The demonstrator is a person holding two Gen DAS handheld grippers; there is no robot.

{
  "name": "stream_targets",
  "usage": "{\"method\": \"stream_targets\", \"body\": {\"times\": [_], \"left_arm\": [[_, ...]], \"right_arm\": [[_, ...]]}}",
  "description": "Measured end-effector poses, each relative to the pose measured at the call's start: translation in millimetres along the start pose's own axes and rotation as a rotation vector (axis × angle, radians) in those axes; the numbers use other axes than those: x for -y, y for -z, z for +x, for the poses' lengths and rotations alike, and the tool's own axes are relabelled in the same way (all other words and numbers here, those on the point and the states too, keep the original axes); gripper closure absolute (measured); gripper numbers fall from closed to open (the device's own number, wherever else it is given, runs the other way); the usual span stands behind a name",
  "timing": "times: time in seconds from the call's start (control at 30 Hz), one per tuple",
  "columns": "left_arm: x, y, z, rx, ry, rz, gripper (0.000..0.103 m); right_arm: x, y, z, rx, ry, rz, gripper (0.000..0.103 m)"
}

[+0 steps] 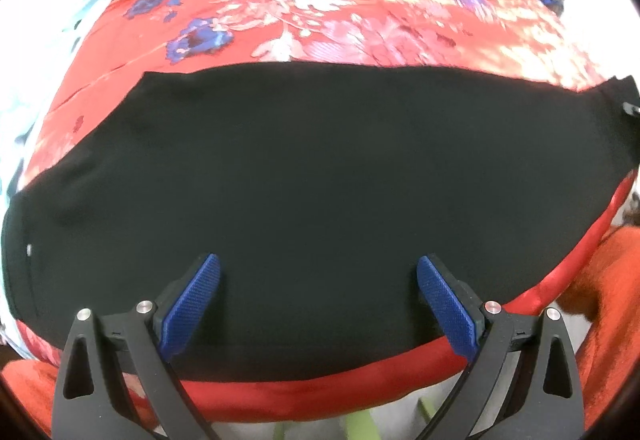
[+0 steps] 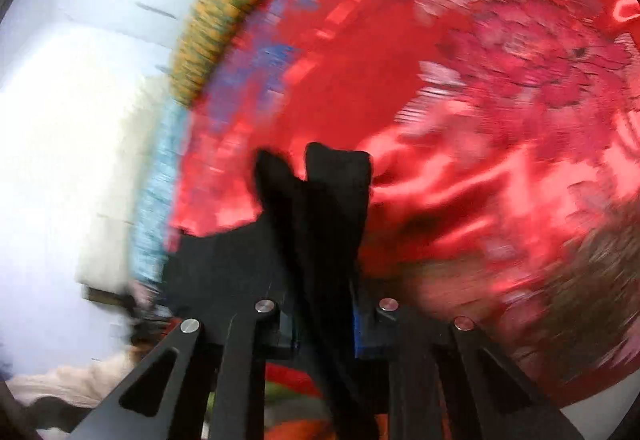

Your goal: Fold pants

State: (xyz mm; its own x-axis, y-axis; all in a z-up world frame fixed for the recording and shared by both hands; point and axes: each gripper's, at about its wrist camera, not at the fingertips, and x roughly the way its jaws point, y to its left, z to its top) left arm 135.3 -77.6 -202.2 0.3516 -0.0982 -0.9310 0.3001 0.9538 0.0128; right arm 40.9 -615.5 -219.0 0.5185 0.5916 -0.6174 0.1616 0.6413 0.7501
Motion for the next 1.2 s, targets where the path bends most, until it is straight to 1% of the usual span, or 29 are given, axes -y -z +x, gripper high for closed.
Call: {"method": "stream_targets", "body": {"times": [0.07,0.1,0.17,0.27,0.33,0.43,0.5,0.57,0.6,0.67,0.7,0.73,0.77,0.8,0.83,0.87,0.93,0.97,1.03,1.07,1.1,1.13,1.17,1.2], "left_arm": [[-13,0,-2,0.015,0.014,-0.044,0.003],[-19,0,-3,0.021,0.018,-0.062,0.003],[-37,1,-4,0.036,0.027,-0.114,0.004],[-61,7,-6,0.066,0.03,-0.171,0.004],[-79,15,-9,0.087,0.031,-0.201,0.004],[-106,27,-10,0.112,0.024,-0.24,0.004],[-128,32,-11,0.115,0.034,-0.295,0.004],[-147,35,-13,0.118,0.063,-0.36,0.004],[-155,37,-14,0.12,0.072,-0.386,0.004],[-172,39,-16,0.134,0.091,-0.438,0.004],[-179,40,-17,0.139,0.1,-0.458,0.004],[-183,41,-18,0.142,0.107,-0.471,0.004],[-188,42,-19,0.145,0.115,-0.487,0.004],[-191,43,-19,0.149,0.122,-0.499,0.004],[-195,44,-20,0.155,0.13,-0.514,0.004],[-197,44,-22,0.161,0.139,-0.525,0.004],[-197,44,-25,0.176,0.169,-0.532,0.004],[-195,44,-27,0.183,0.186,-0.527,0.004],[-183,41,-33,0.197,0.228,-0.484,0.004],[-173,39,-37,0.206,0.239,-0.449,0.005],[-159,36,-40,0.217,0.247,-0.401,0.008],[-141,31,-44,0.228,0.247,-0.335,0.016],[-125,26,-43,0.223,0.242,-0.282,0.02],[-110,22,-41,0.207,0.235,-0.232,0.027]], "right_arm": [[-22,10,-2,0.04,-0.099,0.022,0.085],[-38,17,2,0.052,-0.16,0.034,0.085],[-64,32,16,0.064,-0.251,0.061,0.085],[-105,55,50,0.077,-0.406,0.119,0.085],[-136,70,88,0.073,-0.489,0.161,0.085],[-173,84,148,0.052,-0.567,0.221,0.084],[-199,93,190,0.033,-0.602,0.24,0.085],[-225,102,230,0.014,-0.605,0.253,0.085],[-239,107,250,0.001,-0.595,0.243,0.085],[-266,116,285,-0.024,-0.524,0.193,0.084],[-282,121,303,-0.038,-0.442,0.128,0.083],[-297,127,317,-0.053,-0.343,0.046,0.075],[-309,132,329,-0.071,-0.254,-0.026,0.056],[-326,141,345,-0.116,-0.139,-0.125,0.04],[-338,148,353,-0.156,-0.081,-0.196,0.021],[-349,157,355,-0.183,-0.047,-0.268,0.021],[-369,169,342,-0.191,0.001,-0.417,0.021],[-375,176,326,-0.174,0.039,-0.499,0.021],[-373,185,296,-0.137,0.096,-0.594,0.02],[-366,191,280,-0.116,0.125,-0.624,0.018],[-357,196,265,-0.09,0.154,-0.637,0.017],[-344,199,250,-0.062,0.18,-0.632,0.016],[-330,201,237,-0.035,0.201,-0.615,0.016],[-314,204,223,0.0,0.223,-0.578,0.016]]}}
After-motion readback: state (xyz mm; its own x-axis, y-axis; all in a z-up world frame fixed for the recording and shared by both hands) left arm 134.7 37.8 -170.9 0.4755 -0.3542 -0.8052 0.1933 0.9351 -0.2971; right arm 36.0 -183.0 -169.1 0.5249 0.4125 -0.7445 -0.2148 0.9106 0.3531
